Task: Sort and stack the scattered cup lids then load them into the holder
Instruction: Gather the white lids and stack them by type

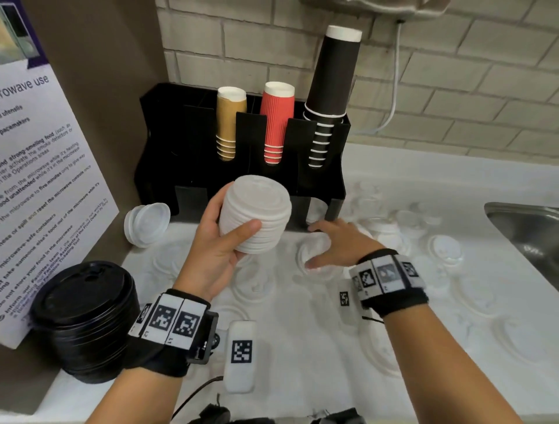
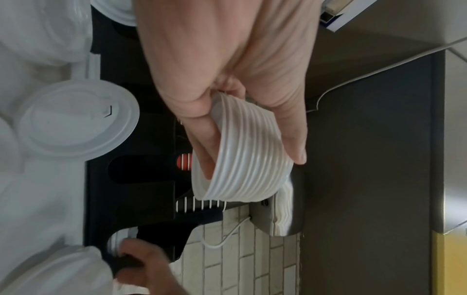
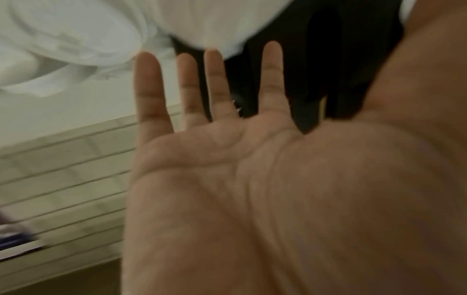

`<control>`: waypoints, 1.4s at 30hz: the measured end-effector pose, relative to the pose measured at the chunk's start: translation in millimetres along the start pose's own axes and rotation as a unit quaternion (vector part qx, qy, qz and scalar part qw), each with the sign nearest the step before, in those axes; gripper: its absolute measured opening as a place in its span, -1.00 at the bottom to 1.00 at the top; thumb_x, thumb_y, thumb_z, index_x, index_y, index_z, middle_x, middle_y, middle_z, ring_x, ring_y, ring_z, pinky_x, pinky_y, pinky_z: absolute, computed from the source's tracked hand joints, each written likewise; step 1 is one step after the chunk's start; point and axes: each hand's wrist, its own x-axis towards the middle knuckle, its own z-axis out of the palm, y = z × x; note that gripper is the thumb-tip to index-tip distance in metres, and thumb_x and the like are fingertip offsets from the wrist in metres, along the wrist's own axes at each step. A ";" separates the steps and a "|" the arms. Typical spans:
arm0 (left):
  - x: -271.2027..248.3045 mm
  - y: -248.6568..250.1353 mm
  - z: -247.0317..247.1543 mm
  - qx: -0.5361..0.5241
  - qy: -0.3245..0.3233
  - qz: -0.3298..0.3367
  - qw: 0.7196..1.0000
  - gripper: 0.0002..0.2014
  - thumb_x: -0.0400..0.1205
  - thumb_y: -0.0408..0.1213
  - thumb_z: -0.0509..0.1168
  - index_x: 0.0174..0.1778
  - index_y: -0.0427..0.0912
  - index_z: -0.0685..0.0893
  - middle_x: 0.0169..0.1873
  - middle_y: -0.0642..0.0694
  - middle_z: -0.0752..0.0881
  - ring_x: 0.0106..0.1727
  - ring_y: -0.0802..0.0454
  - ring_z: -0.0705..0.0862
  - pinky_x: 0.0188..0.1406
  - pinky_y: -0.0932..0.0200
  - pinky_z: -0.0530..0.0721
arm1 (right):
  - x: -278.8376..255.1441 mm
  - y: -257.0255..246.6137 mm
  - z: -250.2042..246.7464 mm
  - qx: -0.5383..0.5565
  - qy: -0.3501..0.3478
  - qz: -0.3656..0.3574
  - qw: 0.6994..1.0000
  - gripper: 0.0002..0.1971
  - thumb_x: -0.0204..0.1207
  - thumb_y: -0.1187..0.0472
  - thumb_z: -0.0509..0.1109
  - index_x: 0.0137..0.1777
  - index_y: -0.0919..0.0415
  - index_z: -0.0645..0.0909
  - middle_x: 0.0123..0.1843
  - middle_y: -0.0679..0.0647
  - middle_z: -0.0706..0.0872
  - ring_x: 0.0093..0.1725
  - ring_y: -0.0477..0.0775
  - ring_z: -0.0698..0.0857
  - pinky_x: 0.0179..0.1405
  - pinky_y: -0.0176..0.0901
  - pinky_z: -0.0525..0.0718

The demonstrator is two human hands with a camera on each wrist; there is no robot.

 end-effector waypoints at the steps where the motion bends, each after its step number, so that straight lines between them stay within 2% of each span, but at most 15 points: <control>1: 0.9 1.0 -0.9 0.003 0.004 0.003 1.000 -0.17 0.16 -0.16 0.71 0.37 0.16 0.57 0.27 0.08 0.71 0.36 0.03 0.66 0.01 0.21 0.73 | 4.6 -4.4 5.1 -0.042 -0.024 0.000 0.999 -0.11 0.22 -0.17 0.62 0.55 -0.16 0.27 0.49 0.10 0.34 0.51 0.23 0.29 0.42 0.13 0.43; 4: 1.9 4.2 -0.3 0.009 0.004 0.009 1.000 -0.11 0.09 -0.04 0.75 0.37 0.18 0.57 0.27 0.10 0.71 0.35 0.05 0.67 0.01 0.21 0.73 | 15.7 -13.8 17.4 -0.143 -0.046 -0.007 0.989 -0.01 0.15 -0.06 0.68 0.55 -0.12 0.21 0.48 0.13 0.24 0.50 0.27 0.27 0.33 0.21 0.55; 7: 1.1 6.6 1.3 0.008 0.001 0.010 1.000 -0.08 0.05 0.02 0.75 0.38 0.18 0.56 0.29 0.09 0.70 0.34 0.06 0.67 0.02 0.20 0.73 | 20.3 -14.3 19.4 -0.200 -0.037 -0.022 0.979 -0.12 0.19 0.04 0.66 0.47 -0.07 0.27 0.41 0.13 0.26 0.40 0.27 0.33 0.21 0.15 0.63; 9: 1.0 7.0 0.8 0.005 0.005 0.009 1.000 -0.10 0.09 -0.04 0.75 0.38 0.16 0.55 0.28 0.09 0.70 0.34 0.05 0.67 0.02 0.20 0.73 | 19.4 -7.6 9.0 -0.137 -0.017 -0.031 0.990 -0.21 0.21 0.04 0.64 0.41 -0.08 0.31 0.37 0.13 0.29 0.36 0.27 0.36 0.22 0.14 0.59; 12: 0.6 6.0 -2.2 0.000 0.015 0.012 1.000 -0.30 0.32 -0.33 0.58 0.38 0.15 0.55 0.25 0.10 0.72 0.35 0.03 0.67 0.00 0.22 0.73 | 11.5 7.0 -22.8 0.083 0.051 -0.067 0.993 -0.36 0.27 0.12 0.60 0.32 -0.07 0.39 0.25 0.11 0.42 0.25 0.21 0.49 0.18 0.03 0.58; 14: 0.6 4.7 -2.9 0.003 0.017 0.011 1.000 -0.33 0.37 -0.42 0.48 0.38 0.14 0.54 0.26 0.09 0.70 0.35 0.03 0.67 -0.01 0.22 0.74 | 2.3 12.0 -41.8 0.241 0.108 -0.091 0.960 -0.46 0.34 0.22 0.57 0.28 -0.05 0.45 0.14 0.07 0.53 0.10 0.16 0.62 -0.01 -0.10 0.63; 17: 1.2 2.8 0.1 -0.002 0.011 0.004 1.000 -0.26 0.35 -0.40 0.56 0.44 0.12 0.50 0.31 0.04 0.66 0.38 0.00 0.64 0.00 0.21 0.74 | -13.4 8.3 -52.3 0.412 0.145 -0.109 0.893 -0.52 0.38 0.23 0.52 0.27 -0.11 0.51 0.15 0.07 0.62 0.01 0.08 0.70 -0.19 -0.18 0.68; 20: 2.4 -1.0 4.8 0.000 -0.003 -0.008 1.000 -0.15 0.17 -0.25 0.71 0.40 0.12 0.54 0.30 0.03 0.68 0.34 0.01 0.67 -0.01 0.22 0.74 | -30.7 -5.8 -44.5 0.513 0.150 -0.161 0.830 -0.50 0.29 0.07 0.48 0.27 -0.16 0.54 0.11 0.05 0.69 -0.02 -0.05 0.73 -0.18 -0.29 0.66; 22: 2.4 -4.9 7.9 0.009 -0.007 -0.015 1.000 -0.18 0.18 -0.35 0.65 0.38 0.14 0.56 0.30 0.02 0.68 0.34 0.00 0.67 -0.03 0.21 0.74 | -38.6 -16.9 -32.6 0.555 0.158 -0.186 0.795 -0.47 0.27 -0.03 0.48 0.29 -0.14 0.54 0.11 0.14 0.70 0.01 0.00 0.73 -0.11 -0.24 0.67; 24: 1.5 -8.2 10.6 0.012 -0.018 -0.023 1.000 -0.21 0.20 -0.30 0.60 0.39 0.13 0.56 0.33 -0.02 0.67 0.34 0.00 0.68 -0.01 0.16 0.75 | -44.2 -28.1 -21.0 0.566 0.184 -0.204 0.777 -0.49 0.30 -0.05 0.48 0.29 -0.05 0.56 0.14 0.21 0.71 0.02 0.06 0.73 -0.09 -0.16 0.70; 26: 0.5 -10.5 11.9 0.019 -0.031 -0.030 0.999 -0.20 0.21 -0.27 0.59 0.43 0.11 0.55 0.34 -0.04 0.67 0.34 -0.01 0.68 0.00 0.16 0.74 | -48.1 -37.1 -14.8 0.546 0.217 -0.213 0.781 -0.55 0.37 -0.01 0.49 0.26 0.05 0.60 0.17 0.16 0.72 0.03 0.10 0.74 -0.13 -0.16 0.70; 29: -1.1 -11.4 12.9 0.034 -0.055 -0.040 0.997 -0.21 0.23 -0.28 0.59 0.42 0.14 0.56 0.31 -0.04 0.69 0.31 -0.02 0.70 -0.03 0.18 0.74 | -51.6 -44.5 -13.2 0.469 0.256 -0.216 0.817 -0.68 0.43 0.12 0.50 0.19 0.03 0.67 0.24 0.05 0.67 0.12 0.06 0.71 -0.06 -0.13 0.72; 32: -2.9 -11.7 12.1 0.040 -0.077 -0.053 0.995 -0.26 0.23 -0.30 0.60 0.36 0.20 0.62 0.29 -0.05 0.70 0.28 -0.04 0.72 -0.05 0.17 0.74 | -52.8 -47.7 -14.4 0.398 0.287 -0.228 0.841 -0.73 0.43 0.27 0.53 0.08 -0.06 0.72 0.28 -0.03 0.58 0.19 -0.06 0.63 0.01 -0.31 0.60; 37: -2.9 -10.5 9.6 0.036 -0.079 -0.065 0.994 -0.25 0.22 -0.30 0.62 0.33 0.26 0.64 0.30 -0.09 0.70 0.27 -0.06 0.73 -0.06 0.17 0.74 | -57.8 -55.7 -13.1 0.383 0.255 -0.245 0.853 -0.74 0.31 0.20 0.49 -0.01 -0.11 0.73 0.29 -0.09 0.54 0.22 -0.13 0.57 0.00 -0.46 0.49; 42: -3.4 -10.5 8.1 0.040 -0.069 -0.059 0.995 -0.25 0.21 -0.29 0.63 0.33 0.26 0.63 0.28 -0.10 0.70 0.25 -0.07 0.73 -0.08 0.17 0.75 | -57.3 -58.7 -10.0 0.369 0.247 -0.257 0.859 -0.69 0.36 0.38 0.56 0.00 -0.02 0.74 0.26 -0.06 0.54 0.20 -0.18 0.55 0.02 -0.50 0.48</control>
